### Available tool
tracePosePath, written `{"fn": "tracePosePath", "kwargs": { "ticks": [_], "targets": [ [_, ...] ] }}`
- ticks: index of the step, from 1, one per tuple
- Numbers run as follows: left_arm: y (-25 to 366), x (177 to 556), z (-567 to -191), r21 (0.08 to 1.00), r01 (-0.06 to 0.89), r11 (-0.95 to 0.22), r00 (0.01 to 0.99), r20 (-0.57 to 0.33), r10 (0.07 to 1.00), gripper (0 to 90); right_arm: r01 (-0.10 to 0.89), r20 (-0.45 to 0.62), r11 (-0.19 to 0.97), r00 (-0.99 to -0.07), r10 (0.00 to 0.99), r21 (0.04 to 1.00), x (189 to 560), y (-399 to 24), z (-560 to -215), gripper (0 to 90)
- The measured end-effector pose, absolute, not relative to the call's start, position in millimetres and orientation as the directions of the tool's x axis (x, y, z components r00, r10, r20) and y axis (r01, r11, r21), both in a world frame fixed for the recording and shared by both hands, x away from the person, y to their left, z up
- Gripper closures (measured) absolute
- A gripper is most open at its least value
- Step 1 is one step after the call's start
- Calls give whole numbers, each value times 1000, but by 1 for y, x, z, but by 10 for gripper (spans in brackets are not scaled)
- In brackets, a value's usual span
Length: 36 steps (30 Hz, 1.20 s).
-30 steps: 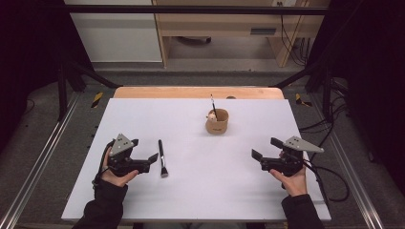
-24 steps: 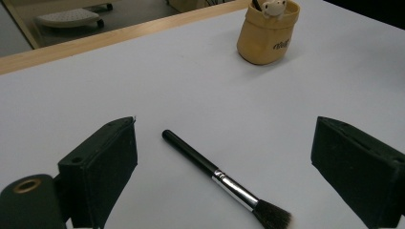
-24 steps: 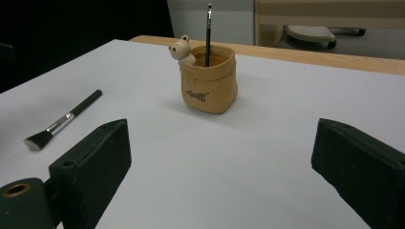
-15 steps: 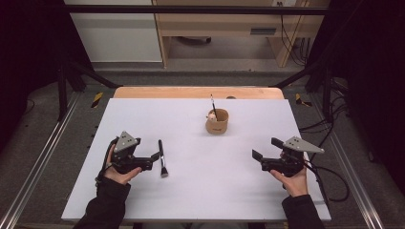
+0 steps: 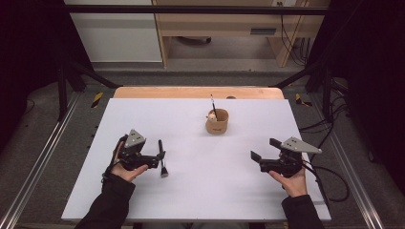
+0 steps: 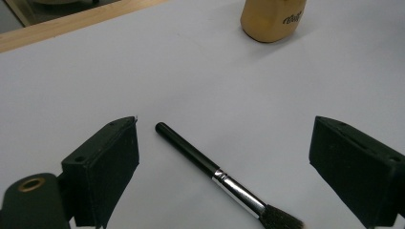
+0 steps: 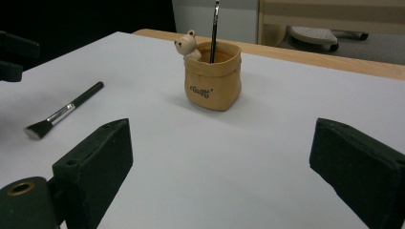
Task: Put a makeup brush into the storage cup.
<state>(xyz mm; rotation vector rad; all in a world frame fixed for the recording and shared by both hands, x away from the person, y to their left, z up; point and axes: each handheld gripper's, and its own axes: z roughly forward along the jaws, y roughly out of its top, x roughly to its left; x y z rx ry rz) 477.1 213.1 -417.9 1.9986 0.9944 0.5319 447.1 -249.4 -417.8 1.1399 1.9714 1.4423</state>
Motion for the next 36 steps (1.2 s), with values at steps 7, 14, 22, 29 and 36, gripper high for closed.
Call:
{"fn": "tracePosePath", "kwargs": {
  "ticks": [7, 14, 22, 29, 36],
  "targets": [
    [209, 487, -425, 795, 480, -372, 592, 19, 805, 92, 356, 110, 124, -569, 815, 926, 446, -249, -418, 81],
    [204, 495, -435, 771, 517, -371, 568, 15, 823, 124, 357, 113, 121, -570, 814, 926, 447, -248, -418, 88],
    [199, 501, -445, 729, 548, -412, 571, 34, 820, 173, 356, 113, 123, -575, 810, 927, 446, -248, -417, 91],
    [193, 502, -454, 678, 584, -446, 571, 48, 820, 226, 359, 112, 126, -574, 811, 925, 446, -248, -417, 92],
    [189, 504, -461, 645, 608, -464, 574, 47, 817, 304, 354, 116, 116, -569, 814, 928, 446, -249, -417, 93]
  ]
}}
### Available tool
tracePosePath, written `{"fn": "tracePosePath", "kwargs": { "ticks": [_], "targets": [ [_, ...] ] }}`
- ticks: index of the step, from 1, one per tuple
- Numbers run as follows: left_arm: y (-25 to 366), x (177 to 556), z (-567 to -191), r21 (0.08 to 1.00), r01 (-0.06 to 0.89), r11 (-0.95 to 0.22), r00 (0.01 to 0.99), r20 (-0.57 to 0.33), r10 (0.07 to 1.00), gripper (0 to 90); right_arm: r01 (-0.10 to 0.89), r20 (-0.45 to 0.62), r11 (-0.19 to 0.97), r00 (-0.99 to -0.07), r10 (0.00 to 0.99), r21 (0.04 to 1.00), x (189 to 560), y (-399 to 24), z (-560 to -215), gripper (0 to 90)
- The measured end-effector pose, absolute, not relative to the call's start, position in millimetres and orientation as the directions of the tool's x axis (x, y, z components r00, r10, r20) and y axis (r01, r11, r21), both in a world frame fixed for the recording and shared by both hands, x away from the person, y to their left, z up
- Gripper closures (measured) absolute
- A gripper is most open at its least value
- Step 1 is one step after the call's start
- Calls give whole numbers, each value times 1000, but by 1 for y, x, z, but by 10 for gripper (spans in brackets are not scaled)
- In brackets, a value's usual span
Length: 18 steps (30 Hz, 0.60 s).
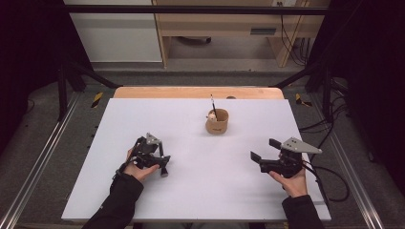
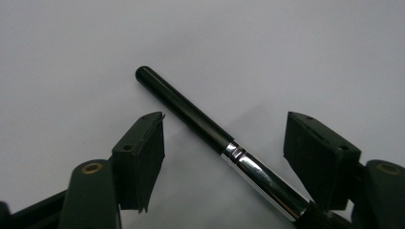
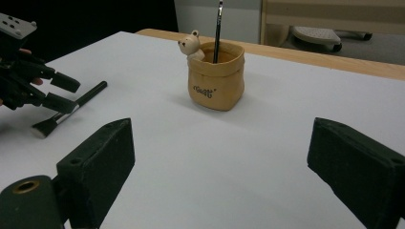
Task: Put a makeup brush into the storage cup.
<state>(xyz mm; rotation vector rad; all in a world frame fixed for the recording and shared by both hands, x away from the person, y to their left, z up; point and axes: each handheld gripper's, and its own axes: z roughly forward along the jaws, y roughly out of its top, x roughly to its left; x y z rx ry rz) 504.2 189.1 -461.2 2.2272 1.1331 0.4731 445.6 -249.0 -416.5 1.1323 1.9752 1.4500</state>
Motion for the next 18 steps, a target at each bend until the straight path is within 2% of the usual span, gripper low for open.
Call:
{"fn": "tracePosePath", "kwargs": {
  "ticks": [9, 18],
  "targets": [
    [188, 505, -468, 629, 631, -455, 570, 22, 821, 446, 358, 116, 121, -574, 811, 926, 446, -249, -417, 94],
    [188, 504, -468, 629, 635, -448, 565, 17, 825, 535, 360, 114, 126, -575, 810, 925, 446, -248, -418, 94]
  ]
}}
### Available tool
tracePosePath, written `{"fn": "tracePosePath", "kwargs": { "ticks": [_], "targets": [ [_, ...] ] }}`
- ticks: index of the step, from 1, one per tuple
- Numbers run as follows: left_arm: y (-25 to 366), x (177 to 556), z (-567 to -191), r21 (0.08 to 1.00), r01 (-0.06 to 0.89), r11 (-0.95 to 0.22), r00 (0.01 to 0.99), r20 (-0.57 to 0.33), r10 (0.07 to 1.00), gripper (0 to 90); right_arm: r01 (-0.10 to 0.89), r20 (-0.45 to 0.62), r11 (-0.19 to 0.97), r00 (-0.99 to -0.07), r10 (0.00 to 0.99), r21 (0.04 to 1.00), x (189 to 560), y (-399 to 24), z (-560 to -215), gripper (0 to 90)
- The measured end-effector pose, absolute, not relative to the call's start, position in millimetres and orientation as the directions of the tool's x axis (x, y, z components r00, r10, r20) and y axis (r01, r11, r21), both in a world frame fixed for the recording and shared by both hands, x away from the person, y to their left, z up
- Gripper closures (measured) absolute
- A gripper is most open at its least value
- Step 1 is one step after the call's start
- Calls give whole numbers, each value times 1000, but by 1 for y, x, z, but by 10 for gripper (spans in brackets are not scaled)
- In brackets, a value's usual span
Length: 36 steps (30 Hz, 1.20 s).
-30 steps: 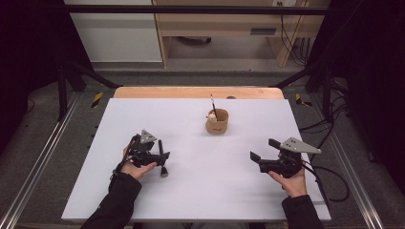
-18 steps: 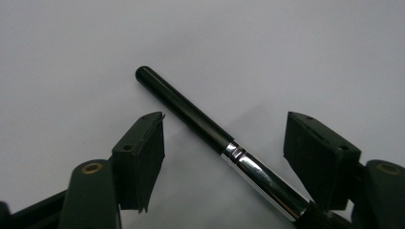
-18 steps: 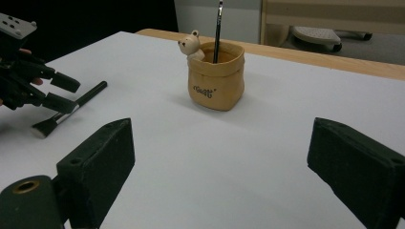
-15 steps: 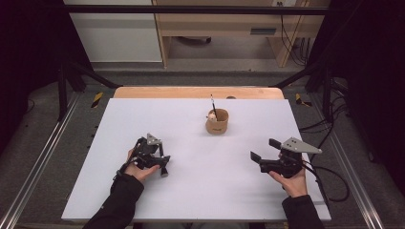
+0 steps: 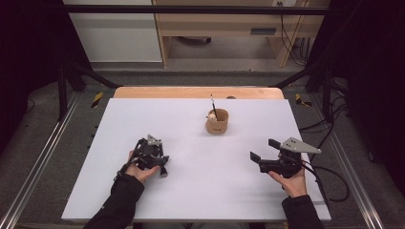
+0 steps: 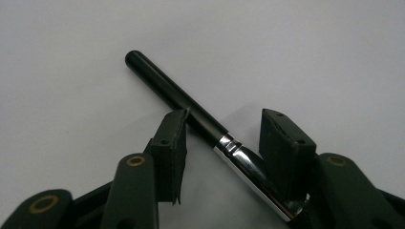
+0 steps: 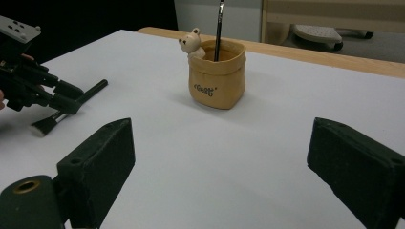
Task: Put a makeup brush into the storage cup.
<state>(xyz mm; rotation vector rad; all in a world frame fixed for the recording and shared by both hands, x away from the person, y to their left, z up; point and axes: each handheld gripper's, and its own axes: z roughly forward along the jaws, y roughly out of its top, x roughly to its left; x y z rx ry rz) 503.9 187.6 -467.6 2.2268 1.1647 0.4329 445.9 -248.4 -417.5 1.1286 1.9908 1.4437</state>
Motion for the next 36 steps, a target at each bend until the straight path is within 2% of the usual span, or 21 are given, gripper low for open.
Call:
{"fn": "tracePosePath", "kwargs": {
  "ticks": [21, 36],
  "targets": [
    [189, 503, -464, 601, 661, -449, 559, 5, 829, 743, 359, 111, 128, -574, 811, 925, 446, -248, -418, 94],
    [190, 504, -463, 595, 652, -470, 578, 11, 816, 769, 357, 110, 128, -575, 810, 925, 446, -248, -418, 93]
  ]
}}
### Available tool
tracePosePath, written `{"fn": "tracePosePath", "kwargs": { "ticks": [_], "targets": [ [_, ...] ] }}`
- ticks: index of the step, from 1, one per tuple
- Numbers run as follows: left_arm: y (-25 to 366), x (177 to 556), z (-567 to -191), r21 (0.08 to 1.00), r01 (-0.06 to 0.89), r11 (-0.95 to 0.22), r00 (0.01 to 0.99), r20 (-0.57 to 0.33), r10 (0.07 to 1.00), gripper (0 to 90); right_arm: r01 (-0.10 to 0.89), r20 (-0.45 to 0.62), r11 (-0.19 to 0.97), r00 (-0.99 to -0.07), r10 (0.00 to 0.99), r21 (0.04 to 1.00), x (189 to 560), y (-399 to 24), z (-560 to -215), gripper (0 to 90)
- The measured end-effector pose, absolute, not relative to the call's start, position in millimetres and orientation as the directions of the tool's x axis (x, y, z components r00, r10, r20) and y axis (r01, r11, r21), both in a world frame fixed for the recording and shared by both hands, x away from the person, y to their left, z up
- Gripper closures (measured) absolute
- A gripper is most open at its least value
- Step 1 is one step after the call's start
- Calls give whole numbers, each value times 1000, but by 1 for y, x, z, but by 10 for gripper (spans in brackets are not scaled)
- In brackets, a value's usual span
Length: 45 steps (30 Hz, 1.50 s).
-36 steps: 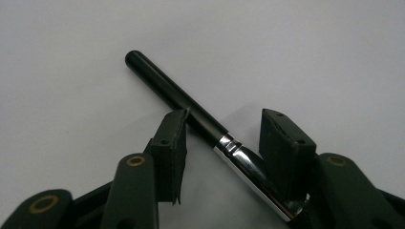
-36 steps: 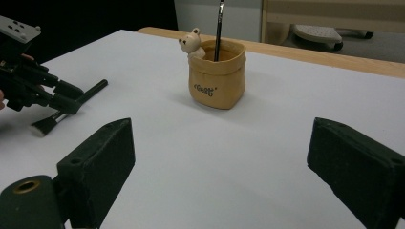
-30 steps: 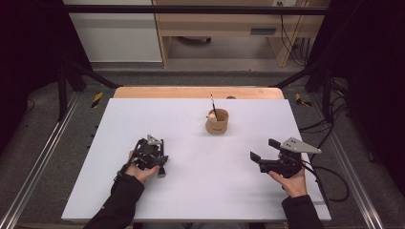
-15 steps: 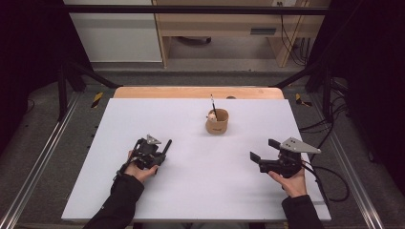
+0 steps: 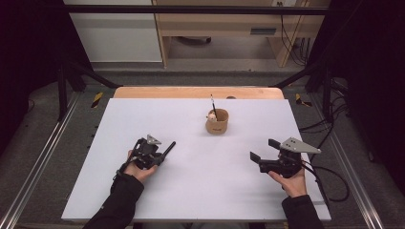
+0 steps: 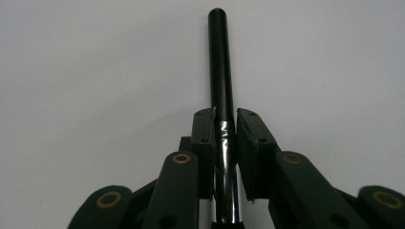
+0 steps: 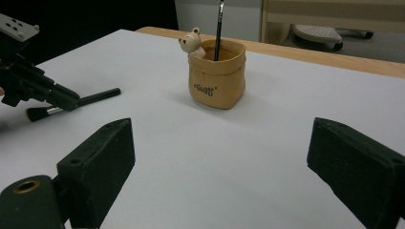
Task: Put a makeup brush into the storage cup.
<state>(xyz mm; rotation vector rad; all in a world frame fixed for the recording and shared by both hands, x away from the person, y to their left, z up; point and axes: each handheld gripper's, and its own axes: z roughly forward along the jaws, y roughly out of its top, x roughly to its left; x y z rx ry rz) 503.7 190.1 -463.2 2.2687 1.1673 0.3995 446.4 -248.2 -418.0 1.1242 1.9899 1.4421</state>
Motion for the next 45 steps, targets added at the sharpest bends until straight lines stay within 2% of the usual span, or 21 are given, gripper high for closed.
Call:
{"fn": "tracePosePath", "kwargs": {
  "ticks": [5, 7, 9, 10, 12, 14, 16, 17, 20, 21, 29, 45],
  "targets": [
    [190, 504, -463, 597, 649, -473, 591, -3, 807, 710, 356, 109, 128, -575, 811, 925, 446, -248, -418, 94],
    [190, 504, -462, 597, 645, -476, 588, 10, 809, 641, 357, 109, 129, -576, 810, 925, 446, -248, -418, 93],
    [191, 504, -461, 596, 643, -481, 592, 11, 806, 621, 359, 111, 128, -576, 810, 925, 446, -248, -418, 94],
    [191, 504, -461, 606, 637, -476, 589, 15, 808, 577, 357, 110, 128, -576, 810, 925, 446, -249, -417, 93],
    [193, 503, -457, 613, 630, -476, 595, 13, 804, 554, 359, 114, 124, -574, 811, 925, 446, -249, -417, 93],
    [194, 502, -453, 620, 619, -481, 603, 17, 798, 484, 359, 114, 123, -573, 812, 925, 446, -249, -417, 93],
    [195, 501, -448, 625, 613, -484, 608, 19, 794, 467, 358, 115, 122, -573, 812, 926, 446, -249, -417, 93],
    [195, 501, -444, 637, 604, -479, 608, 21, 794, 416, 359, 117, 119, -571, 813, 926, 446, -249, -417, 93],
    [197, 501, -439, 631, 600, -492, 617, 27, 787, 377, 360, 117, 120, -571, 812, 925, 446, -249, -417, 93],
    [198, 501, -436, 628, 598, -498, 621, 29, 783, 335, 358, 117, 118, -571, 813, 926, 445, -250, -416, 92],
    [194, 509, -416, 581, 582, -570, 666, 62, 743, 257, 353, 119, 111, -570, 813, 929, 445, -250, -414, 93],
    [174, 530, -417, 457, 593, -664, 718, 75, 692, 229, 352, 107, 130, -581, 807, 927, 445, -250, -415, 94]
  ]
}}
